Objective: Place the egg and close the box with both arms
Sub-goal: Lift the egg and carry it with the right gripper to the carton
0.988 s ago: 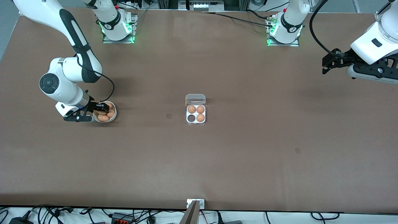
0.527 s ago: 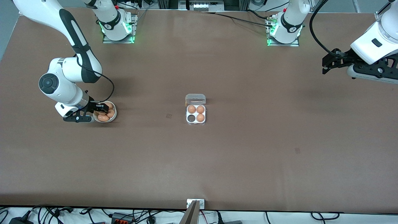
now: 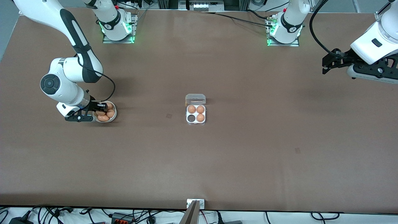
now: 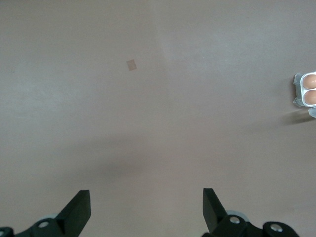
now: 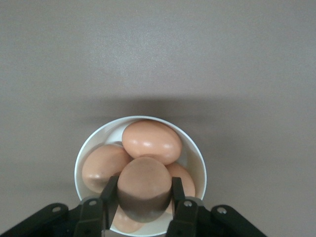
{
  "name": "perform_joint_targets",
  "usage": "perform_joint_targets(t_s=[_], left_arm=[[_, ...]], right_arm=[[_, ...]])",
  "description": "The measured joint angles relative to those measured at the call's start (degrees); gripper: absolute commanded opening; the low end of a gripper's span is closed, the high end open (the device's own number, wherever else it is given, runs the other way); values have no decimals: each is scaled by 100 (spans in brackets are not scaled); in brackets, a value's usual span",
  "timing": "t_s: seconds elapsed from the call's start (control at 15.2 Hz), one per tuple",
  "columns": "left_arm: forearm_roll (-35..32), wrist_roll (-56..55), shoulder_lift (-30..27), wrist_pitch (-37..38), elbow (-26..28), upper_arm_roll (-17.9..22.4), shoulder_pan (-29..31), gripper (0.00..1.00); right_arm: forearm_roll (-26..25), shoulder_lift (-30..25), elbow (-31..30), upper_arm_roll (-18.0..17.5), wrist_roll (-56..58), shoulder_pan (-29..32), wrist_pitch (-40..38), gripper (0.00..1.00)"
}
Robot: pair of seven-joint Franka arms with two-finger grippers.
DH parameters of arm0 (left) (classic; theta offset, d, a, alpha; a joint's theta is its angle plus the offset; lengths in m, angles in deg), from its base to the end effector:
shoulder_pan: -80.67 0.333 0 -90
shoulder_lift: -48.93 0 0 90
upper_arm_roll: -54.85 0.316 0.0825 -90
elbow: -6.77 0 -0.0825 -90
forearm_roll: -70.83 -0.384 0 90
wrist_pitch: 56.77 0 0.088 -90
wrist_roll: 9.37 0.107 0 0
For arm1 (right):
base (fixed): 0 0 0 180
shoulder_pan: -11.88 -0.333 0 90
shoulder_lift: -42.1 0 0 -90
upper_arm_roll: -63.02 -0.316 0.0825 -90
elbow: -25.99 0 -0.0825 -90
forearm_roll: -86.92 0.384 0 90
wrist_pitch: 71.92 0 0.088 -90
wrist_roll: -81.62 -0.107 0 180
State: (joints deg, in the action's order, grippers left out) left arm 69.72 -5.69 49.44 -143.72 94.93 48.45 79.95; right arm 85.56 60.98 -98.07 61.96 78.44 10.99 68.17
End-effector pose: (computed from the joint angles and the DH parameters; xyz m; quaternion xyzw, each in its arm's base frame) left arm 0.5481 -0.0660 0.6301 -0.9954 0.0937 0.0147 0.0096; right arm 0.5598 0.0190 0.2374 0.9997 -0.0019 -0.0246 0.0055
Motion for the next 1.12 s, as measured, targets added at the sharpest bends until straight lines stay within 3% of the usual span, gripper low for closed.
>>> perform_joint_targets(t_s=[0.59, 0.92, 1.12], left_arm=[[0, 0, 0, 0, 0, 0, 0, 100], [0, 0, 0, 0, 0, 0, 0, 100], [0, 0, 0, 0, 0, 0, 0, 100]], right_arm=[[-6, -52, 75, -2, 23, -1, 3, 32], [-50, -470, 338, -53, 65, -52, -350, 32], [-50, -675, 650, -88, 66, -422, -629, 30]])
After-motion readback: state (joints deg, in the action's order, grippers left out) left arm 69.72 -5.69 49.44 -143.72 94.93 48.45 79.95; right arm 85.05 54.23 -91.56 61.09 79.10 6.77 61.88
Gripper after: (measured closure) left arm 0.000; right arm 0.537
